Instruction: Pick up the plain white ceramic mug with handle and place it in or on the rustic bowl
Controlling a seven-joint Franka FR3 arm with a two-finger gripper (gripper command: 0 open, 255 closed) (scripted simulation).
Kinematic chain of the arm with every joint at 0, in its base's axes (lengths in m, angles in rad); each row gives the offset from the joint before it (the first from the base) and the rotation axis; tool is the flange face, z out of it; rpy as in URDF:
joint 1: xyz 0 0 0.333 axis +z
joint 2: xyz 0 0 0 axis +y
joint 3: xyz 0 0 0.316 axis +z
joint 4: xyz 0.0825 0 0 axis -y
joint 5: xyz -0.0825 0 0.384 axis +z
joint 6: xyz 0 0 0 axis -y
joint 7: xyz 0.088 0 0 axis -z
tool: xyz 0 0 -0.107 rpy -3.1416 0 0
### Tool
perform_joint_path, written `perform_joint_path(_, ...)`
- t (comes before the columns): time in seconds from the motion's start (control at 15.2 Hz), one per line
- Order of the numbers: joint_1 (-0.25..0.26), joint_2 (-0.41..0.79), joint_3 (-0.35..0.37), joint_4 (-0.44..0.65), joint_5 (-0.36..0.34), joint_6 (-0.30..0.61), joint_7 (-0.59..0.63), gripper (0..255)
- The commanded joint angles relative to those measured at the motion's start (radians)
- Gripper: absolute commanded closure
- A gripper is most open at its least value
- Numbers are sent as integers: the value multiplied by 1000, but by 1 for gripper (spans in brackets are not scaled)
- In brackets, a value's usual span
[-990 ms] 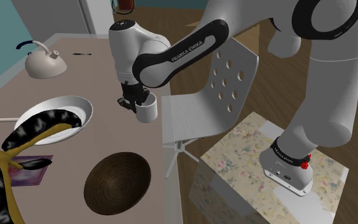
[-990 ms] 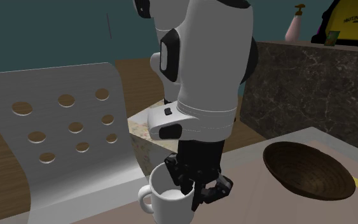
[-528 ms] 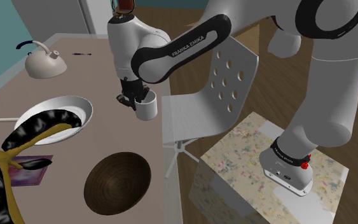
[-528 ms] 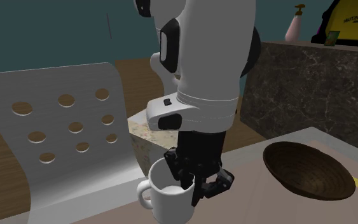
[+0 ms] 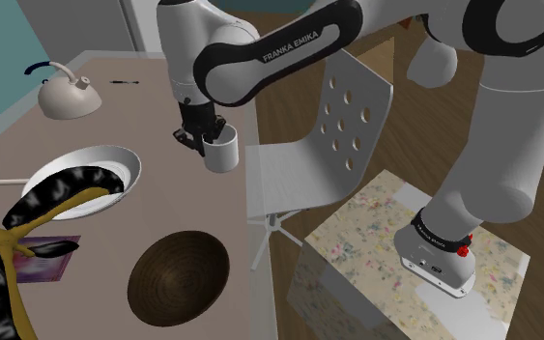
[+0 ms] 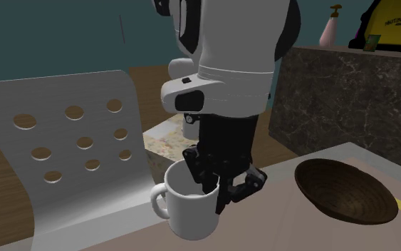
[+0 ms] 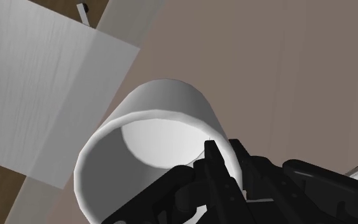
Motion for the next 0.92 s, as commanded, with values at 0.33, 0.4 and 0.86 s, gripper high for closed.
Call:
perform_joint_path(0.33,-1,-25,8,61,19,-83,-17,255)
perform_joint_path(0.4,-1,-28,9,71,21,-95,-20,255)
perform_joint_path(0.86,2,-43,14,145,33,-182,-34,255)
